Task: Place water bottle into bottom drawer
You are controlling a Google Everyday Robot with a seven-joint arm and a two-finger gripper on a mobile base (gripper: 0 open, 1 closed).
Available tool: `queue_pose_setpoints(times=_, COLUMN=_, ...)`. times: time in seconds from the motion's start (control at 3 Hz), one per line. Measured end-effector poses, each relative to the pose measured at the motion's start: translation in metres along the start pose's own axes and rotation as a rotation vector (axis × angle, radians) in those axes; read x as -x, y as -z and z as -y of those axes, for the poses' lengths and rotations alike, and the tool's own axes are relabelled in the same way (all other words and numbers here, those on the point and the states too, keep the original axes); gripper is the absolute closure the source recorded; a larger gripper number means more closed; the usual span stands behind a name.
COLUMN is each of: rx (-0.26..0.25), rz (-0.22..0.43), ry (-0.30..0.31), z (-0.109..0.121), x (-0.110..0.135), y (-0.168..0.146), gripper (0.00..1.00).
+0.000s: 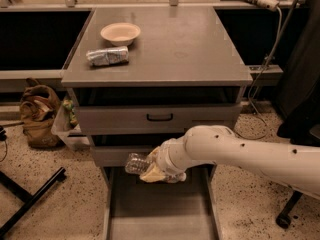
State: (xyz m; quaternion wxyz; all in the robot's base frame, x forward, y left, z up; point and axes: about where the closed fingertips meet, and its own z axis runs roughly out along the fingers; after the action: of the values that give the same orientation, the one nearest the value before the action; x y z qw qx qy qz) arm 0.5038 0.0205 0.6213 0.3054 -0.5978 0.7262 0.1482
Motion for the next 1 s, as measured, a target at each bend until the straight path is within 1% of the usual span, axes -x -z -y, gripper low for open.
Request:
queue_pose_setpoints(times=0.33, rx=-0.008, rz=0.002, ry=-0.008, z=-0.002, x=-0.006, y=-0.011, gripper=1.0)
queue_pose_setpoints(times=0.67, rx=-0.045, rz=-0.063, ry=0.012, z=-0.009, x=-0.037, y=-0.035, gripper=1.0)
queue_pose_setpoints(times=1.0, rx=-0.094, rz=-0.113, ry=0.051, z=-0.006, x=-0.069, y=-0.057, gripper=1.0)
